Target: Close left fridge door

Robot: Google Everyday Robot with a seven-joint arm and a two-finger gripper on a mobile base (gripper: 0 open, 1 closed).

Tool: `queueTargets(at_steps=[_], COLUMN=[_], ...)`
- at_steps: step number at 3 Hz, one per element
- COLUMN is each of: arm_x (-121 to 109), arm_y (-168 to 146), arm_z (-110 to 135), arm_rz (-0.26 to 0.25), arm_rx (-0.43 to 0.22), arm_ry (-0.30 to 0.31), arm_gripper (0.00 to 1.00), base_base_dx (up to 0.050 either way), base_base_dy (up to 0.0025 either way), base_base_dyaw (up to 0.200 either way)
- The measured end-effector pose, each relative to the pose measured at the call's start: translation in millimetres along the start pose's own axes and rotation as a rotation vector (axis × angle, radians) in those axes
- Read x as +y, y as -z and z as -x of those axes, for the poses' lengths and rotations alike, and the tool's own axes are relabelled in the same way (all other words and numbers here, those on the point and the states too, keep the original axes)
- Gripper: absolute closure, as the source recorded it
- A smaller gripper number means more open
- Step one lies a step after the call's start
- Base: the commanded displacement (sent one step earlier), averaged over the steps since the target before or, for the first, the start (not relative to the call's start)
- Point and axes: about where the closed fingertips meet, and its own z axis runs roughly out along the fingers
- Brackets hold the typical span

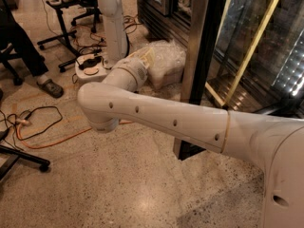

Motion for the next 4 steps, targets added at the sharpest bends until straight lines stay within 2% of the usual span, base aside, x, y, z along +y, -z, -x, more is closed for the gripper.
queueTargets(at_steps=[2,3,4], arm_x=[3.1,2.2,-1.1], arm_y=[-11.9,-42.6,-48.0], arm_z=[-1.5,-4.1,-4.1], arm_rz=[-0.015,-0.079,-0.054], arm_rx=[0.006,0.001,-0.005], arm_ry=[0.006,0.025,0.034], arm_gripper=[1.00,1.00,1.00], base_base_dx=[0.000,0.000,0.000], base_base_dy=[0.00000,0.00000,-0.00006], base_base_dyaw=[0.000,0.000,-0.197])
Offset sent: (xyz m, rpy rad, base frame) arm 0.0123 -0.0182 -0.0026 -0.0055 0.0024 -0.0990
